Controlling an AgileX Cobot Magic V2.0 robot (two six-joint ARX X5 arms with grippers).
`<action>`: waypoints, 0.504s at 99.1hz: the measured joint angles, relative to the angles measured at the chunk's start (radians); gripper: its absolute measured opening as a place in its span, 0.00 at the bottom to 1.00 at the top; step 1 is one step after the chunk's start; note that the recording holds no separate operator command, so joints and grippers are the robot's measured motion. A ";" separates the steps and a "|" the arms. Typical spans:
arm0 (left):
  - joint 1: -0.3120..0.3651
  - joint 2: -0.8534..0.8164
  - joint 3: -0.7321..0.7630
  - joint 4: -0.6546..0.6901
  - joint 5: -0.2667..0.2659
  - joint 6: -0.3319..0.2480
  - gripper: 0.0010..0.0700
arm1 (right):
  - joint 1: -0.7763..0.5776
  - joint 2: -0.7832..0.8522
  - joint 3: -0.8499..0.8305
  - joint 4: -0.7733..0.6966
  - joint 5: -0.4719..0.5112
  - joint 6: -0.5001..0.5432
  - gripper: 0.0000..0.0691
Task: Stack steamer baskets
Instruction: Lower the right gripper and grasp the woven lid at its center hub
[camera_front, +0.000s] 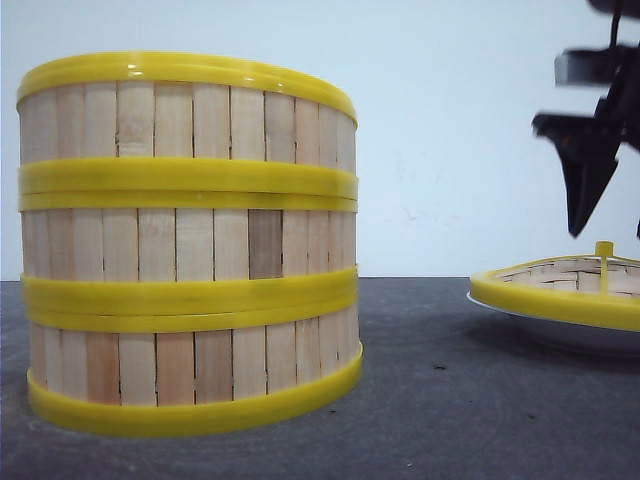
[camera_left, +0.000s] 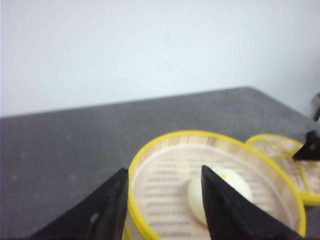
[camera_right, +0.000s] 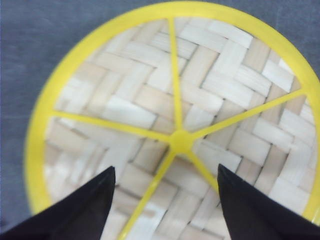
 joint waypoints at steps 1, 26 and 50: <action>0.000 -0.003 0.000 -0.001 0.000 0.000 0.38 | 0.000 0.003 0.000 0.002 0.005 0.000 0.57; 0.000 -0.028 0.000 -0.073 0.000 0.000 0.38 | -0.001 0.018 0.000 0.056 0.035 -0.001 0.52; 0.000 -0.028 0.000 -0.087 0.000 0.000 0.38 | -0.002 0.029 0.000 0.079 0.035 -0.004 0.42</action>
